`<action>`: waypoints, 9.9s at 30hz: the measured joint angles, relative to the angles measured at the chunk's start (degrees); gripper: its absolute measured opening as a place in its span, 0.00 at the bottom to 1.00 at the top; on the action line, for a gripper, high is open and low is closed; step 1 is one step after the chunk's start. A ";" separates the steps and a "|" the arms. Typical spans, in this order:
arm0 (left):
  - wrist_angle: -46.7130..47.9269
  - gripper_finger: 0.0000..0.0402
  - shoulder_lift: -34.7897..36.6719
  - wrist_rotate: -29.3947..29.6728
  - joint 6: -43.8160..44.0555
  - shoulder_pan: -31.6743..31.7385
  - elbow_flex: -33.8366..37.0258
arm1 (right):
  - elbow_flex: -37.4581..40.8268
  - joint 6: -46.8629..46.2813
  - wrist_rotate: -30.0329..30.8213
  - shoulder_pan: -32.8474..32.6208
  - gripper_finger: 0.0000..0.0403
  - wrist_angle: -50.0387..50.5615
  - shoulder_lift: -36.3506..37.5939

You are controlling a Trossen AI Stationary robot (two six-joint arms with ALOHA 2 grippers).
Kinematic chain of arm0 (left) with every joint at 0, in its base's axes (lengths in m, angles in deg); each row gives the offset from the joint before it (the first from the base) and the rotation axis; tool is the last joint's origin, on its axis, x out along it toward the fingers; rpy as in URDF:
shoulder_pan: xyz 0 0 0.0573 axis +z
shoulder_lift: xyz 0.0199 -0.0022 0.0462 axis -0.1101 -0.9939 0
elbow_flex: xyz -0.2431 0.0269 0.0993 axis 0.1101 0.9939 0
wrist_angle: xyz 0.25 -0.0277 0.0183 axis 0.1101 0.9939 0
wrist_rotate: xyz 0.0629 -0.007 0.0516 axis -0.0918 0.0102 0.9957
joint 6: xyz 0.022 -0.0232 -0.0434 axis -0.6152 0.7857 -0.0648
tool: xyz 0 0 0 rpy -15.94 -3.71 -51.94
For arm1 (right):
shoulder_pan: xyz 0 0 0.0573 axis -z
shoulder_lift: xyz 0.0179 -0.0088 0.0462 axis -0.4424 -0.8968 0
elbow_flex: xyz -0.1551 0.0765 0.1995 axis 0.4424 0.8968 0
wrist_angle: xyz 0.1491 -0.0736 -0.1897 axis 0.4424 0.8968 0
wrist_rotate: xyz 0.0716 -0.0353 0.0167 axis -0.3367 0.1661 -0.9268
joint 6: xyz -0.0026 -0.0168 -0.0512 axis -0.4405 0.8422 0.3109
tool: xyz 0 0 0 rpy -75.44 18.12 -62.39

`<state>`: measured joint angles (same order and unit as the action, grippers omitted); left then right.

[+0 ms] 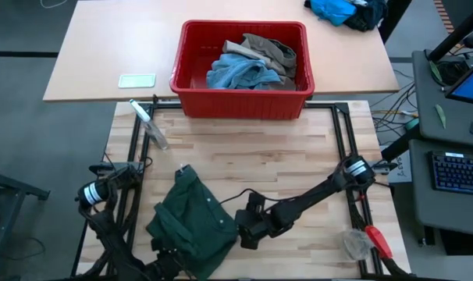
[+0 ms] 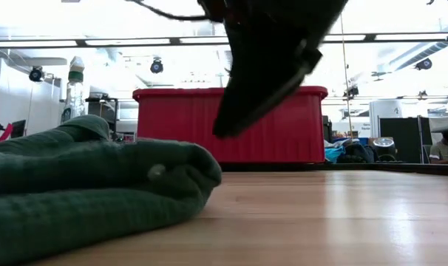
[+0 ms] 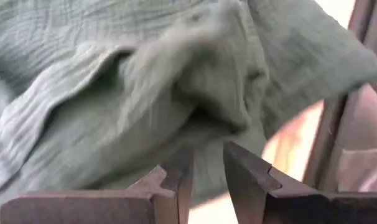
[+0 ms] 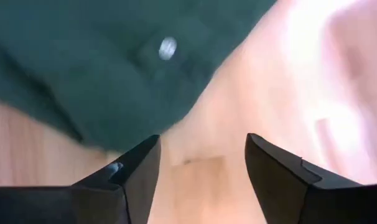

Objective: Fold Laundry from Bin
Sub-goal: Fold the green polo shirt

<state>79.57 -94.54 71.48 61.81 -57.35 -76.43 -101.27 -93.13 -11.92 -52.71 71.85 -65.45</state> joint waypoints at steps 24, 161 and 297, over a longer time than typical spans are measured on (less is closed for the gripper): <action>10.17 0.05 -0.13 1.93 21.50 -6.04 2.13 | 5.77 20.81 -6.63 5.65 0.03 -46.72 -13.71; -2.50 0.00 25.44 -7.16 29.94 15.05 25.68 | 34.47 10.46 -0.34 12.19 0.03 -34.79 8.30; -16.29 0.02 13.14 -15.65 16.06 12.83 30.34 | 33.88 24.55 -7.30 15.19 0.03 -51.52 8.79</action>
<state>63.28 -81.40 55.83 77.87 -44.51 -46.09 -67.39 -68.58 -19.22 -37.51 20.33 -56.66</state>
